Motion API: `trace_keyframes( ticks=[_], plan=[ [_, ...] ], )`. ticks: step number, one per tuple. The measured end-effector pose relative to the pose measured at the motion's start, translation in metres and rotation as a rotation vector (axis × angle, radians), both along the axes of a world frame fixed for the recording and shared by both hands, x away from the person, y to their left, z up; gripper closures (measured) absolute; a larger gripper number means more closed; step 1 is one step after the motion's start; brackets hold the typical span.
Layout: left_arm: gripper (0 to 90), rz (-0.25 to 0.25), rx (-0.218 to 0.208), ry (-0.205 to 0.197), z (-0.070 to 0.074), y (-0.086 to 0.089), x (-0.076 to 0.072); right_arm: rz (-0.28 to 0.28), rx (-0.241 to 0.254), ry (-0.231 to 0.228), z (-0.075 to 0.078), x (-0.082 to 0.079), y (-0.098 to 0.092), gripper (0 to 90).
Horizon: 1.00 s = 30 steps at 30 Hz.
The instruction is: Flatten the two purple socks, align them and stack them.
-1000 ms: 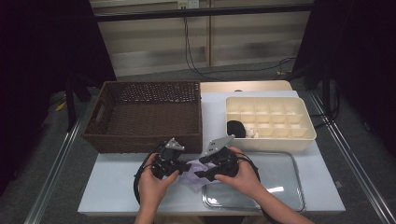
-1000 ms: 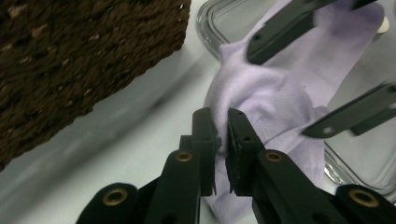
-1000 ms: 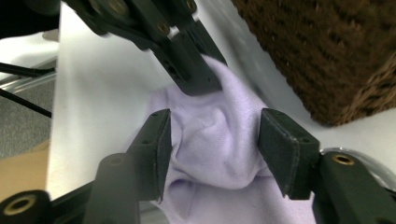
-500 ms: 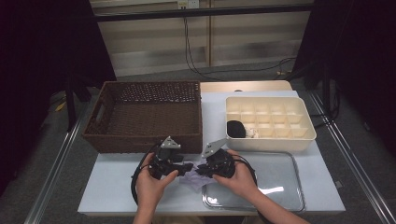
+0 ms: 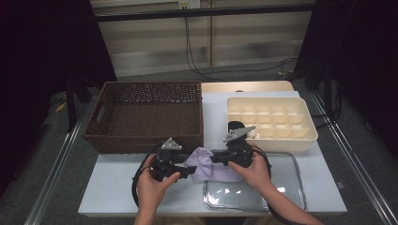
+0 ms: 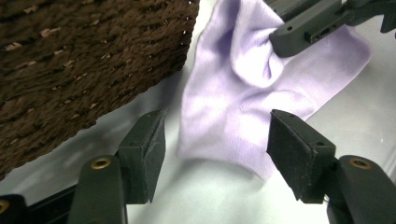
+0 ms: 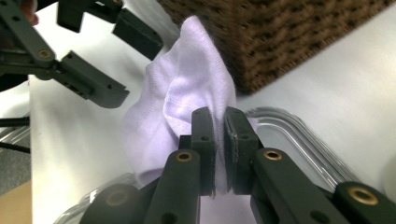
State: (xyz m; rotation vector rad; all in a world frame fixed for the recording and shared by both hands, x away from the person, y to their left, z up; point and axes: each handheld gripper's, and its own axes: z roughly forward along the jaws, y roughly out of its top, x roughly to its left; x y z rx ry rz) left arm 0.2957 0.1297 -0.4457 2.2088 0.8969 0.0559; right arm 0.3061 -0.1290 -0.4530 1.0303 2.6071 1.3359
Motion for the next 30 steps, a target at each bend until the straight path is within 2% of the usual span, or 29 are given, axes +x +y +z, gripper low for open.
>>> trace_keyframes(
  ticks=[2,5,7,10,12,14,16,18,21,23,25,30],
  plan=[
    [38.5,-0.004,-0.003,0.012,-0.002,0.0,0.0,-0.01,0.004,0.009,-0.003,0.001,-0.002,84.1],
    [40.2,0.007,-0.004,0.008,-0.006,-0.002,-0.001,-0.013,0.009,0.022,-0.008,0.001,-0.002,84.0],
    [41.3,0.005,0.014,0.003,-0.008,-0.004,-0.001,-0.015,0.001,0.029,-0.01,0.0,-0.001,84.0],
    [49.5,-0.011,0.031,0.019,-0.013,-0.008,-0.001,-0.014,0.005,0.032,-0.013,0.0,-0.002,83.8],
    [62.3,-0.015,0.035,0.044,-0.016,-0.01,-0.001,-0.019,0.007,0.043,-0.014,-0.001,-0.003,83.6],
    [75.6,-0.029,0.067,0.062,-0.016,-0.011,0.0,-0.021,0.008,0.041,-0.014,-0.001,-0.004,83.3],
    [83.9,-0.027,0.069,0.071,-0.016,-0.011,0.0,-0.023,0.014,0.048,-0.014,-0.002,-0.006,82.8],
    [88.8,-0.023,0.096,0.065,-0.015,-0.01,0.0,-0.026,0.021,0.05,-0.015,-0.001,-0.009,81.5],
    [90.0,-0.02,0.088,0.068,-0.013,-0.007,0.001,-0.039,0.027,0.043,-0.016,-0.001,-0.012,78.3],
    [90.0,-0.008,0.072,0.073,-0.012,-0.006,0.002,-0.043,0.03,0.05,-0.016,0.0,-0.015,70.3],
    [90.0,-0.007,0.077,0.069,-0.01,-0.005,0.002,-0.048,0.018,0.022,-0.017,0.0,-0.017,67.3],
    [90.0,-0.003,0.067,0.071,-0.01,-0.003,0.004,-0.063,0.017,0.0,-0.015,-0.002,-0.024,66.5]
  ],
)
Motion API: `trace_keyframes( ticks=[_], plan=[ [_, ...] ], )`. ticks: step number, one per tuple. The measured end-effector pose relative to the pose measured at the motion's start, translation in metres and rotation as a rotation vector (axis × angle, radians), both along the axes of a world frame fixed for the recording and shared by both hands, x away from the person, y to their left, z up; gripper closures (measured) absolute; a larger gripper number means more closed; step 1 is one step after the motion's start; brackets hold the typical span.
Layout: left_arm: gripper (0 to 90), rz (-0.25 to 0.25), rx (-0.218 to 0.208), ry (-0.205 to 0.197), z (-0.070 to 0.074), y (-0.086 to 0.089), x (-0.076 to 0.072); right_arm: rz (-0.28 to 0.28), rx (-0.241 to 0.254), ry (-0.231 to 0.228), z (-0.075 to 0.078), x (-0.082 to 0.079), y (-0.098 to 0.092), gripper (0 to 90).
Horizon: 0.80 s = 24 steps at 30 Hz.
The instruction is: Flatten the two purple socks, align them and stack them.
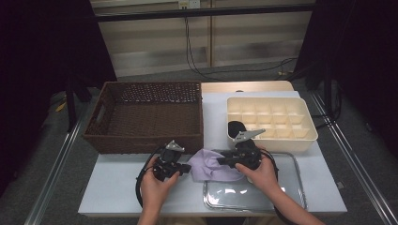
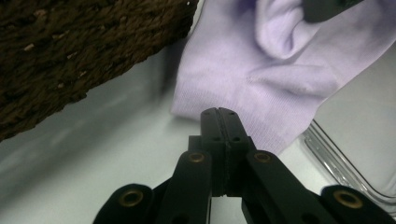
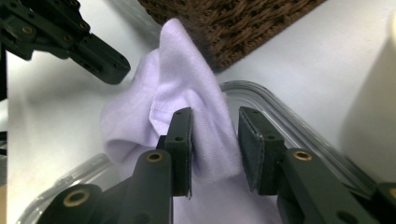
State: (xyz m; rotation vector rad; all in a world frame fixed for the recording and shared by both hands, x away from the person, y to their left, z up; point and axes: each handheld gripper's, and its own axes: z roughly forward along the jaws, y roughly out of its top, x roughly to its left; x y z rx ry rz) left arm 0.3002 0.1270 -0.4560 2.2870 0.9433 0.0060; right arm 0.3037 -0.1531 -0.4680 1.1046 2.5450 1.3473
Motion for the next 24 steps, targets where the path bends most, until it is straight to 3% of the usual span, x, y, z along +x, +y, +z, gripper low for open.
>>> trace_keyframes(
  ticks=[7,13,16,18,19,24],
  plan=[
    [88.3,-0.013,-0.031,0.001,0.004,-0.003,-0.004,0.022,-0.003,-0.045,0.006,-0.006,-0.005,66.9],
    [71.7,-0.005,-0.056,0.005,0.001,-0.007,-0.006,0.046,-0.041,-0.075,0.012,-0.013,-0.003,67.3],
    [64.0,-0.005,-0.058,-0.001,-0.001,-0.009,-0.006,0.049,-0.049,-0.042,0.009,-0.013,-0.004,69.2],
    [62.8,-0.005,-0.062,0.001,-0.001,-0.011,-0.006,0.045,-0.054,-0.045,0.008,-0.013,-0.005,68.9],
    [62.8,-0.013,-0.055,0.0,-0.002,-0.012,-0.006,0.037,-0.049,-0.081,0.008,-0.014,-0.007,65.7],
    [63.3,-0.02,-0.037,0.016,-0.008,-0.018,-0.006,0.06,-0.014,-0.123,0.021,-0.017,-0.004,66.0]
  ],
)
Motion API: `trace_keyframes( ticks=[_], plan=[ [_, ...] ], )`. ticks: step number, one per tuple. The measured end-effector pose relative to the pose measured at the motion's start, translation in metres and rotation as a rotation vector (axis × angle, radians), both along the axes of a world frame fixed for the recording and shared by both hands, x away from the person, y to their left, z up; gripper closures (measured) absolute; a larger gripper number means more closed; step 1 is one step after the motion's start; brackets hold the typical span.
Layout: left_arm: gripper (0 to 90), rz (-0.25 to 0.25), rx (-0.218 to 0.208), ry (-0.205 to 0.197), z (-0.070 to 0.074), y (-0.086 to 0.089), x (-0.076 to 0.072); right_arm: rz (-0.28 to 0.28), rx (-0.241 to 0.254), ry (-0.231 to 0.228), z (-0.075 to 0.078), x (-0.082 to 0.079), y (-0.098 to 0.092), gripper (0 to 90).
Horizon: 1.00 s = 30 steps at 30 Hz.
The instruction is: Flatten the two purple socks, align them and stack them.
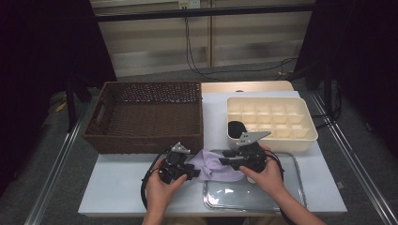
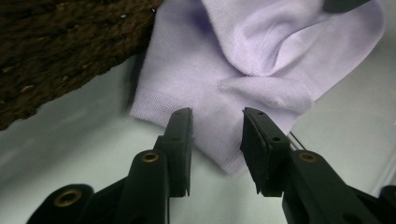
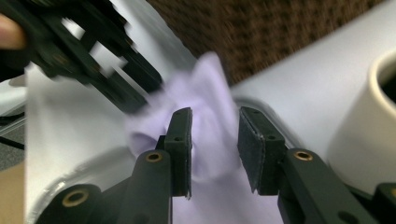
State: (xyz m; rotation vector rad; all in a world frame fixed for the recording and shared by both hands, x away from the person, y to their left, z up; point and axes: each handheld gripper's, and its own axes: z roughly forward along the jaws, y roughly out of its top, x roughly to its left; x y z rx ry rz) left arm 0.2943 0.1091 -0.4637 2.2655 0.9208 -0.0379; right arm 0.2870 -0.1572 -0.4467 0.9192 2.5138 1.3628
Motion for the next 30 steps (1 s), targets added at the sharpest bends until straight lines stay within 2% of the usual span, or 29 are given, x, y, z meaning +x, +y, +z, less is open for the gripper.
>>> trace_keyframes(
  ticks=[3,6,9,11,12,13,15,17,18,22,23,27,30],
  plan=[
    [63.2,-0.005,0.012,-0.001,-0.003,-0.002,-0.001,0.059,-0.018,-0.021,0.005,-0.003,0.01,66.0],
    [63.7,0.003,0.011,-0.004,-0.003,-0.002,-0.001,0.1,-0.081,-0.007,-0.004,-0.006,0.022,66.5],
    [65.6,-0.014,0.026,-0.021,-0.003,-0.002,-0.002,0.101,-0.154,-0.001,-0.021,-0.005,0.028,67.9],
    [68.6,-0.012,0.043,-0.043,-0.003,-0.003,-0.003,0.08,-0.183,-0.038,-0.026,-0.006,0.028,78.0],
    [71.4,-0.014,0.038,-0.034,-0.003,-0.003,-0.004,0.076,-0.181,-0.036,-0.027,-0.005,0.027,82.6],
    [78.3,-0.024,0.031,-0.024,-0.003,-0.004,-0.004,0.064,-0.171,-0.016,-0.026,-0.004,0.025,87.2],
    [81.2,-0.031,0.049,-0.036,-0.002,-0.007,-0.005,0.035,-0.134,0.023,-0.023,0.0,0.021,87.8],
    [82.4,-0.039,0.073,-0.036,0.001,-0.008,-0.005,0.02,-0.101,0.035,-0.021,0.002,0.016,88.0],
    [82.6,-0.043,0.071,-0.035,0.002,-0.009,-0.005,0.009,-0.085,0.037,-0.019,0.003,0.013,88.0],
    [82.6,-0.045,0.027,-0.021,0.007,-0.001,-0.005,-0.024,-0.018,0.07,-0.014,0.007,0.001,87.9],
    [82.5,-0.039,0.027,-0.02,0.008,0.001,-0.005,-0.038,-0.001,0.073,-0.012,0.008,-0.003,87.8],
    [82.5,-0.028,0.019,-0.034,0.013,0.012,-0.002,-0.074,0.021,0.084,-0.009,0.014,-0.014,87.8],
    [82.3,-0.007,0.001,-0.027,0.014,0.018,0.0,-0.086,0.029,0.107,-0.009,0.017,-0.019,87.7]
  ],
)
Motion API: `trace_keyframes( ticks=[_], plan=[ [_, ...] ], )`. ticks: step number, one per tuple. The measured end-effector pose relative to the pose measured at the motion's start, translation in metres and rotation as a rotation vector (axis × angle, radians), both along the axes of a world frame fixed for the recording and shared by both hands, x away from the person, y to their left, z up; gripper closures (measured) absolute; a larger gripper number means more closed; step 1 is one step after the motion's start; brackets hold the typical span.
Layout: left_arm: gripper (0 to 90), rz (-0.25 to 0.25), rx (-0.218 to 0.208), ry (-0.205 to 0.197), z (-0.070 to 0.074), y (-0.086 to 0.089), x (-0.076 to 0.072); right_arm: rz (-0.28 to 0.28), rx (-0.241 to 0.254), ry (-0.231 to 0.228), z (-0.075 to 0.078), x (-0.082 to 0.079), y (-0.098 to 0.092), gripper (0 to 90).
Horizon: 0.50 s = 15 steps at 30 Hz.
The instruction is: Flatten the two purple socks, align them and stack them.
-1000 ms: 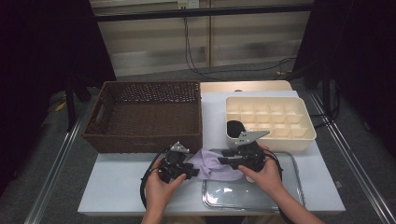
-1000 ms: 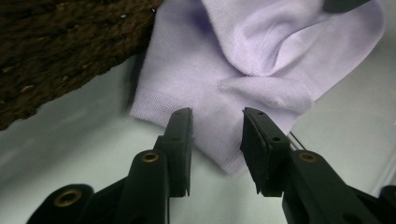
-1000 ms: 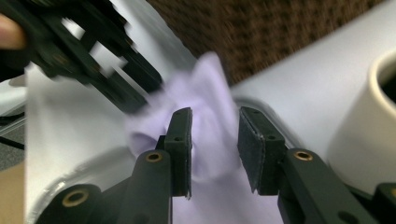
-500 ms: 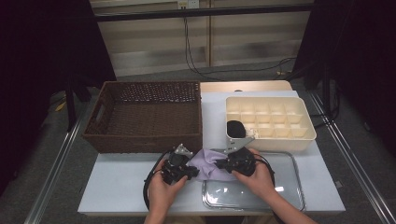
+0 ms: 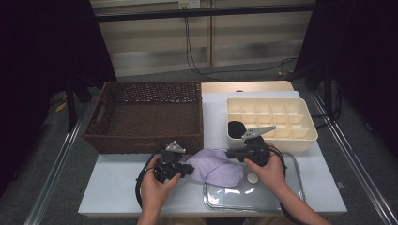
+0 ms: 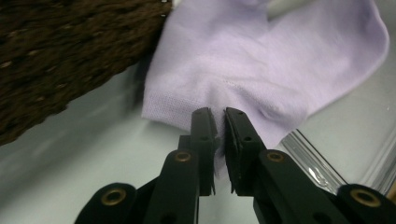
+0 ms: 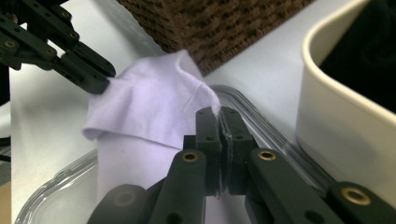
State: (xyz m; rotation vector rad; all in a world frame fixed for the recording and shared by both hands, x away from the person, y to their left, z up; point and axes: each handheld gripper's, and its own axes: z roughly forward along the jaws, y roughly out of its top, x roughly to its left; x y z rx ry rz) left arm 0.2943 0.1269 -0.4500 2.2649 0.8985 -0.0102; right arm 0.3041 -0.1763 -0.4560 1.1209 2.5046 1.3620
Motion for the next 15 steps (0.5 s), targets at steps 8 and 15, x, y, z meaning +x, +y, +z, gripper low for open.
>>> trace_keyframes(
  ticks=[8,15],
  plan=[
    [79.3,0.037,-0.006,-0.002,-0.003,0.009,0.004,-0.059,-0.018,0.022,-0.01,0.004,-0.007,79.9],
    [69.3,0.044,-0.014,-0.004,-0.004,0.006,0.003,-0.053,-0.036,-0.068,0.003,-0.003,-0.004,73.7]
  ],
)
